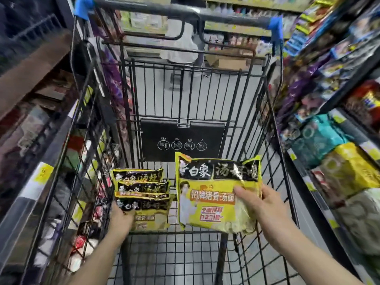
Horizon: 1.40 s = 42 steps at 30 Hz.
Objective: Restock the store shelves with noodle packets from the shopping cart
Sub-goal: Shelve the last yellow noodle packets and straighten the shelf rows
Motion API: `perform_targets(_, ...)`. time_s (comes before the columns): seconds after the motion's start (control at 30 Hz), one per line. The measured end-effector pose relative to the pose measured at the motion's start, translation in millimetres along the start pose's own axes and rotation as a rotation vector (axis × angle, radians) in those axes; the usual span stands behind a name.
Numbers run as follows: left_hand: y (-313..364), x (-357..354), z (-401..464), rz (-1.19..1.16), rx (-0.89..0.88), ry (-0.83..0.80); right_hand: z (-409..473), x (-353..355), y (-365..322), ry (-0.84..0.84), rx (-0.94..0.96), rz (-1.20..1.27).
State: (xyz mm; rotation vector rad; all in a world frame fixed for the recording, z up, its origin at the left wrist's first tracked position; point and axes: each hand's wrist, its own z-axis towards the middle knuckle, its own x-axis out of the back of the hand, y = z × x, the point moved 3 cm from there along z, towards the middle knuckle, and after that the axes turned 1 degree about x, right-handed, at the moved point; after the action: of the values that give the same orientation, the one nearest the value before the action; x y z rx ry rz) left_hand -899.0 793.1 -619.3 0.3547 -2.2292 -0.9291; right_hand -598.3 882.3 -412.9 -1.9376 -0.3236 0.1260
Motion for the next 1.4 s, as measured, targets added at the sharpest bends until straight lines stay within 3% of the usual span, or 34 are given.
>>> perform_targets(0.47,-7.8,-6.0,-12.4,0.233,-0.040,0.080,4.8,-3.9,1.1,0.000,0.015,0.025)
perform_targets(0.93,-19.7,-20.2,-44.7,0.484,-0.345,0.189,4.8,-1.9,4.7,0.006,0.025,0.022)
perform_targets(1.17,-18.7,-29.8,-50.0,0.262,-0.347,0.067,5.3,-0.7,6.7,0.038,0.039,0.029)
perform_targets(1.4,6.0,-9.2,-71.8,0.237,-0.413,-0.002,-2.4,0.2,-10.4,0.032,0.062,0.064)
